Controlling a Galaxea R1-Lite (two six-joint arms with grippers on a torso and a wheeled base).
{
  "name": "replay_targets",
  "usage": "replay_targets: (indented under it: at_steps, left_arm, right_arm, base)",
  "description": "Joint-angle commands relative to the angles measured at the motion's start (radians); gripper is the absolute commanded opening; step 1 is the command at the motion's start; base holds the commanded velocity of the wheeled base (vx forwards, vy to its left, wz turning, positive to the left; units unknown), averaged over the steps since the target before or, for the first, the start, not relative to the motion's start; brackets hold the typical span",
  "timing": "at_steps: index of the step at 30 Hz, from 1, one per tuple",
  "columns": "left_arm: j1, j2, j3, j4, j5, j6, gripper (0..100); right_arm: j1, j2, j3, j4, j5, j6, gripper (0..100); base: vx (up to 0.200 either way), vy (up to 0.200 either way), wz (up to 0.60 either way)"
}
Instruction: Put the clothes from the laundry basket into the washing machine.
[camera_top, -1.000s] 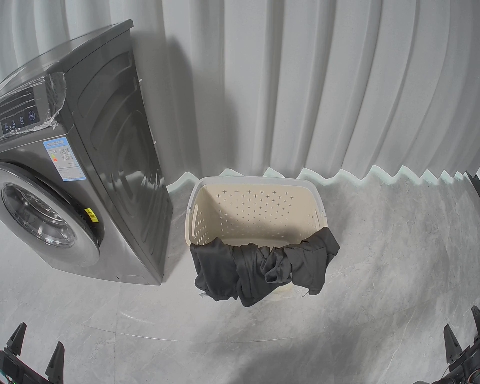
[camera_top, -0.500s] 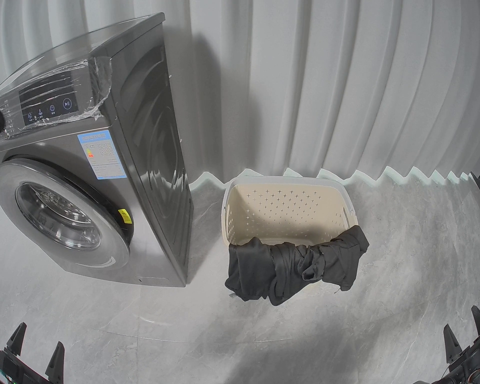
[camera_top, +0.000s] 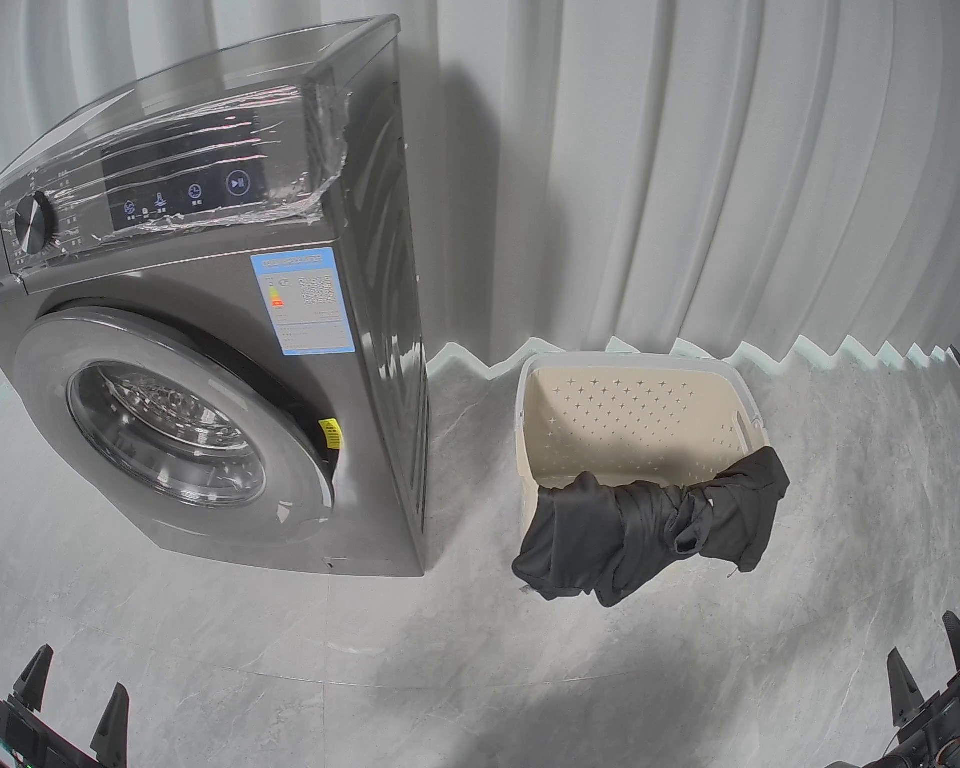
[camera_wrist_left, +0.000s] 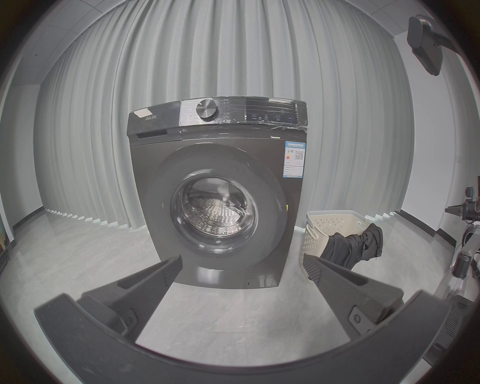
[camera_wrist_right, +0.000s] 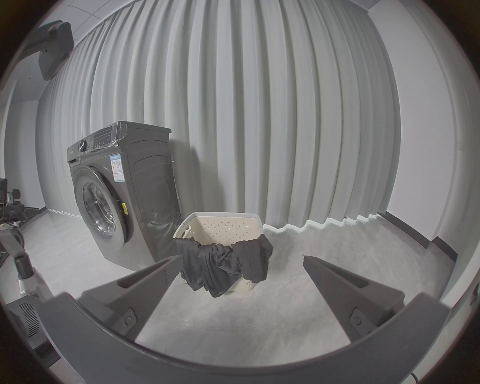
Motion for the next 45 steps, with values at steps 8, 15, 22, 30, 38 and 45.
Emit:
replay_targets:
  at_steps: [8, 15, 22, 30, 38, 45]
  left_arm:
    - [0.000, -0.015, 0.018, 0.000, 0.000, 0.000, 100]
    - [0.000, -0.015, 0.018, 0.000, 0.000, 0.000, 100]
    - [0.000, -0.015, 0.018, 0.000, 0.002, 0.000, 100]
    - [0.000, -0.015, 0.018, 0.000, 0.002, 0.001, 100]
    - [0.000, -0.015, 0.018, 0.000, 0.000, -0.002, 100]
    - [0.000, -0.015, 0.018, 0.000, -0.002, -0.002, 100]
  right_arm:
    - [0.000, -0.016, 0.018, -0.001, 0.000, 0.000, 100]
    - [0.000, -0.016, 0.018, 0.001, 0.000, 0.000, 100]
    - [0.000, -0.016, 0.018, -0.001, 0.000, 0.000, 100]
    - [0.000, -0.016, 0.018, -0.001, 0.000, 0.000, 100]
    - [0.000, -0.016, 0.018, -0.001, 0.000, 0.000, 100]
    - [0.000, -0.016, 0.018, 0.001, 0.000, 0.000, 100]
  base:
    - [0.000, 0.200, 0.00]
    - [0.000, 0.200, 0.00]
    - [0.000, 0.200, 0.00]
    - [0.000, 0.000, 0.00]
    - [0.000, 0.025, 0.00]
    - [0.000, 0.200, 0.00]
